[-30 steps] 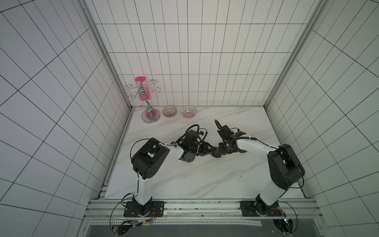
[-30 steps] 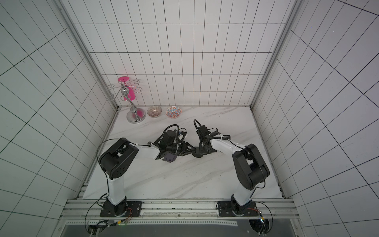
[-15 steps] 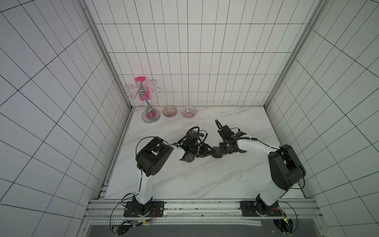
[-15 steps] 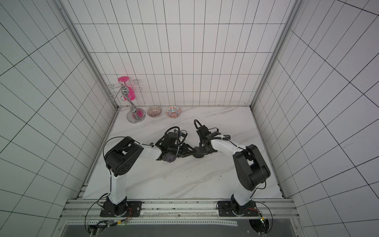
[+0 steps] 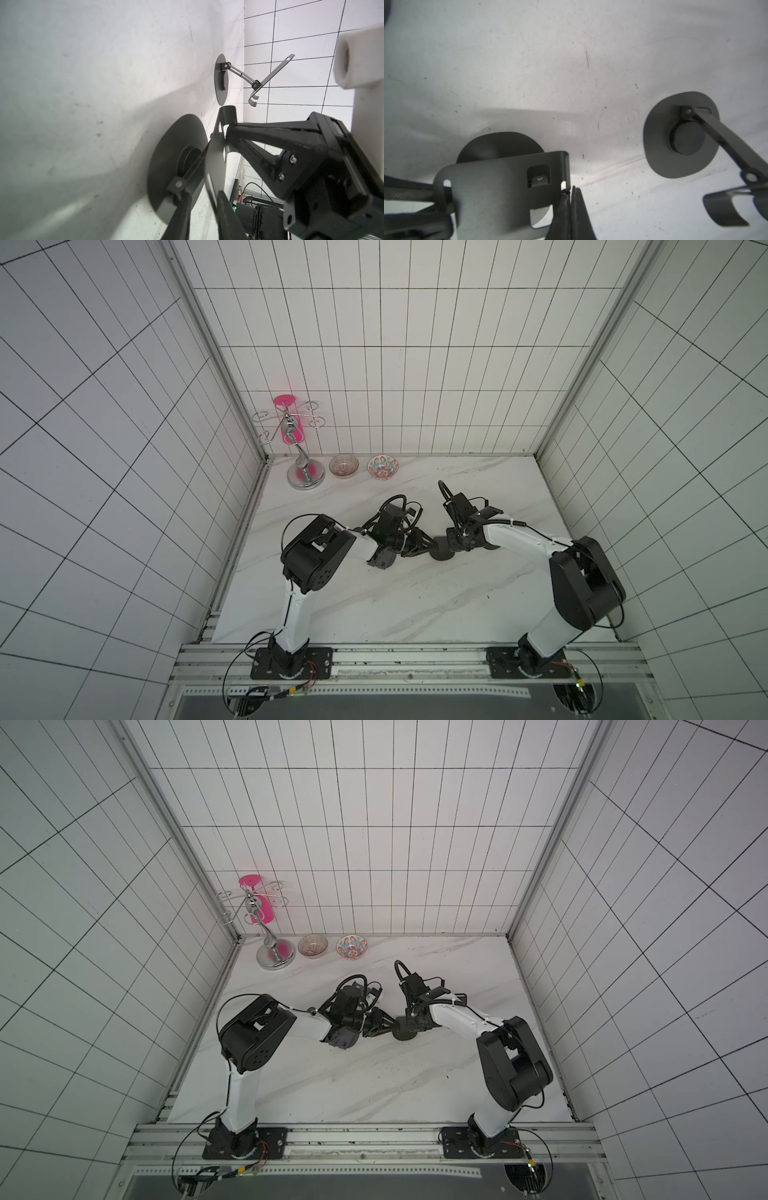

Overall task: Open the phone stand
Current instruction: Pick up the phone stand at the center of the board.

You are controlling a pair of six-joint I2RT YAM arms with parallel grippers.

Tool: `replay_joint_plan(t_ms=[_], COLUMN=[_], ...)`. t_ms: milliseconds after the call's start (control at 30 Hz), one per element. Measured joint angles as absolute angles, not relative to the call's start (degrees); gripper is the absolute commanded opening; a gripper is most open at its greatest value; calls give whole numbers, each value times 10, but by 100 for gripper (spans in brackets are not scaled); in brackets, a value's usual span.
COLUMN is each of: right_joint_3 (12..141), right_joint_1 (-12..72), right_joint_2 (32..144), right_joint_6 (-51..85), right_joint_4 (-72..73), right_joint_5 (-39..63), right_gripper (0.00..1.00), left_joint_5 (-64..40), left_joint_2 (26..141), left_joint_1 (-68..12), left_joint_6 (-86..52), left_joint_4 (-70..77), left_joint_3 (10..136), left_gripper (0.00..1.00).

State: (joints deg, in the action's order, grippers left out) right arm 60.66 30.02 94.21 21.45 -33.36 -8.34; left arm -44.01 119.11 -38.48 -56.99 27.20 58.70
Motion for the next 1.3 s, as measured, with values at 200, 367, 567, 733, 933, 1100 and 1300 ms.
replay_joint_plan(t_ms=[200,367,567,733,933,1100,1300], right_joint_3=[607,606,606,605,605,597,525], right_joint_1=[318,318,319,319,320,307,297], right_joint_2=[942,942,941,940,913,789,576], right_joint_6=[205,203,200,200,202,221,273], right_joint_4=[-327,-326,-326,-327,-326,-323,-304], right_joint_5=[-69,-67,-65,-69,-60,-46,-36], right_gripper=[0,0,0,1,43,47,40], left_joint_5=[-449,-451,-458,-467,-461,-460,-442], left_joint_2=[1193,1193,1201,1207,1207,1201,1138], left_joint_1=[-386,-386,-384,-383,-380,-363,-344], left_joint_6=[-565,-561,-557,-559,-554,-575,-635], left_joint_4=[278,277,276,280,267,274,279], left_joint_3=[600,600,603,609,607,586,573], left_gripper=[26,25,0,0,0,0,0])
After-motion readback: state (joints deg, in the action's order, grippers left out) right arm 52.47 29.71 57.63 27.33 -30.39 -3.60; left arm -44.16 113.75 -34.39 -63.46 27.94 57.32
